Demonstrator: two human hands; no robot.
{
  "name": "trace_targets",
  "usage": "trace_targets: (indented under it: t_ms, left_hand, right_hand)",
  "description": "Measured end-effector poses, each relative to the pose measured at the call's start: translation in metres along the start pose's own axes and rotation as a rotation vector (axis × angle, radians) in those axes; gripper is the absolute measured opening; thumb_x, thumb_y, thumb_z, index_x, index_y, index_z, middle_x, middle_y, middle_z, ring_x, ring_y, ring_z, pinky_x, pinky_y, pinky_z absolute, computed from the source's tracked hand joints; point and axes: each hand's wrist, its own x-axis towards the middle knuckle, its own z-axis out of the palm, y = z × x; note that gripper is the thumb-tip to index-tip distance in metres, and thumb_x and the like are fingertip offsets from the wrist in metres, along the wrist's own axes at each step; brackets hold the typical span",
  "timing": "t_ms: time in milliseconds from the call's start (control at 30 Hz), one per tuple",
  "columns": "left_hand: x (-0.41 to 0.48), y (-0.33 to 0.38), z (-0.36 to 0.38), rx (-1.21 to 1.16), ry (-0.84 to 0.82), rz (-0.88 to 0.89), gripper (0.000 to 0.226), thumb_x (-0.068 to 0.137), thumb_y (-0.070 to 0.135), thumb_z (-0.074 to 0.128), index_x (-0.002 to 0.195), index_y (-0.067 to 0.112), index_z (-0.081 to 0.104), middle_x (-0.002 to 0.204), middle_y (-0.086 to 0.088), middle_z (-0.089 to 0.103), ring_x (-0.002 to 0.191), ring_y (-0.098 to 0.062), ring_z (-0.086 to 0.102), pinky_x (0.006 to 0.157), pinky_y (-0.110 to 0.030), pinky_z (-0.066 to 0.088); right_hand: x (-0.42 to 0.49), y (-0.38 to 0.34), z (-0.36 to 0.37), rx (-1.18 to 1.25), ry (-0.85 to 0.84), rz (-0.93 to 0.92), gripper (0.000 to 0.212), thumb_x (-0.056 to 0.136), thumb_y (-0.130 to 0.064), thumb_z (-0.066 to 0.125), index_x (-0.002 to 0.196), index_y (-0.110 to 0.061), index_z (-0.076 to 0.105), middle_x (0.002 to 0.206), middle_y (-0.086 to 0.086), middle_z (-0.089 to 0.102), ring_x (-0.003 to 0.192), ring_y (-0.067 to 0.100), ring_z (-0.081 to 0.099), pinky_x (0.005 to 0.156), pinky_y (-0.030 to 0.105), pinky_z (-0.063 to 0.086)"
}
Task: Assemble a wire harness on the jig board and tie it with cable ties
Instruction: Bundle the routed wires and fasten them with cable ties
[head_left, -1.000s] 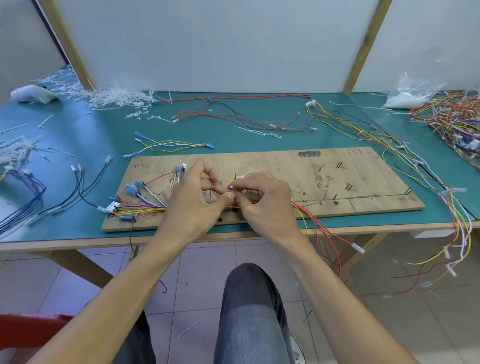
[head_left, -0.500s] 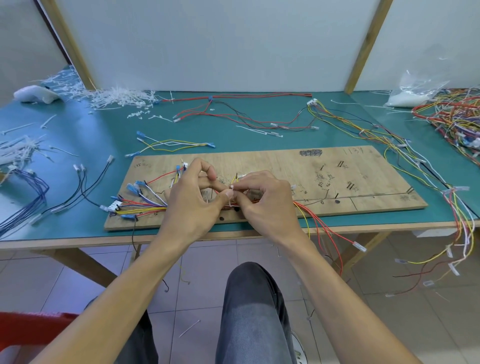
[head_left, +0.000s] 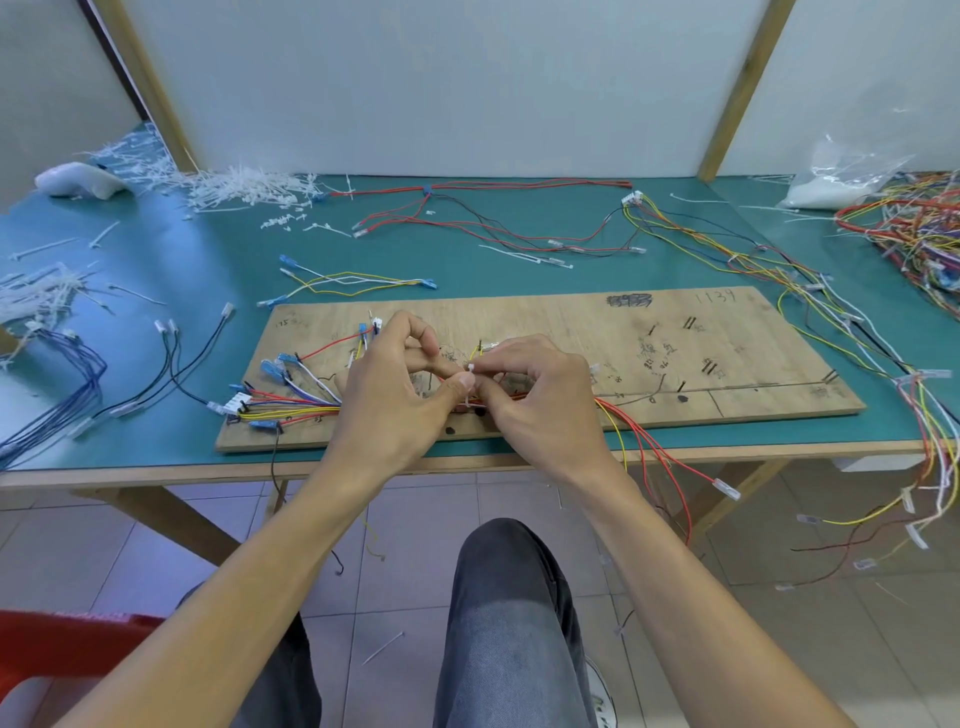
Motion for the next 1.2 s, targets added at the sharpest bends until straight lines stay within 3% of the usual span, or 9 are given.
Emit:
trace_targets:
  t_ms: [67,233,300,567,867,1200]
  left_hand:
    - [0.0004,-0.0009,0.0008,0.002,0.006,-0.009,0.038,0.084,0.019,0.084,0.096,0.024,0.049,0.081,0.023,0.076,0.092,0.005,0.063,0.082,-0.023,0.041]
    - [0.0004,0.0006,0.0004,0.030,0.009,-0.021,0.037,0.084,0.024,0.083,0.096,0.026,0.048,0.081,0.028,0.074,0.095,0.003,0.062,0.100,-0.053,0.044]
    - [0.0006,0.0021,0.0002,0.038,0.012,-0.023,0.037,0.085,0.027,0.082,0.096,0.027,0.047,0.081,0.029,0.074,0.097,0.002,0.061,0.101,-0.058,0.043]
    - [-0.0011,0.0034,-0.0018,0.025,0.002,-0.008,0.038,0.086,0.026,0.083,0.095,0.029,0.046,0.083,0.028,0.075,0.101,-0.007,0.067,0.102,-0.059,0.042]
    - [0.0001,0.0029,-0.0014,-0.015,-0.001,-0.035,0.036,0.086,0.027,0.082,0.096,0.027,0.047,0.082,0.026,0.075,0.106,-0.011,0.066,0.103,-0.059,0.042]
    - [0.0001,0.0027,-0.0019,0.013,-0.006,-0.033,0.037,0.086,0.028,0.083,0.096,0.029,0.047,0.081,0.028,0.074,0.103,-0.005,0.064,0.101,-0.059,0.042]
  right_hand:
    - [-0.0003,-0.0005,-0.0003,0.001,0.000,0.004,0.014,0.082,-0.009,0.085,0.094,-0.016,0.085,0.093,-0.004,0.079,0.101,0.013,0.070,0.089,0.036,0.057]
    - [0.0002,-0.0012,-0.0004,0.009,-0.005,0.014,0.014,0.083,-0.011,0.085,0.095,-0.016,0.085,0.094,-0.003,0.078,0.100,0.008,0.069,0.088,0.028,0.056]
    - [0.0002,-0.0013,-0.0009,0.001,-0.007,0.011,0.013,0.083,-0.011,0.085,0.096,-0.016,0.085,0.094,-0.003,0.078,0.099,0.007,0.068,0.086,0.027,0.056]
    - [0.0004,-0.0024,-0.0017,-0.018,-0.013,0.002,0.013,0.084,-0.012,0.085,0.097,-0.017,0.085,0.094,-0.004,0.079,0.099,0.007,0.068,0.086,0.027,0.056]
    - [-0.0006,-0.0029,-0.0018,-0.029,-0.035,-0.039,0.014,0.084,-0.006,0.082,0.093,-0.015,0.085,0.090,-0.004,0.080,0.100,0.018,0.068,0.088,0.037,0.054]
    - [-0.0004,-0.0020,-0.0009,-0.008,-0.012,-0.002,0.013,0.085,-0.010,0.084,0.097,-0.014,0.085,0.095,-0.002,0.079,0.098,0.013,0.069,0.086,0.039,0.058]
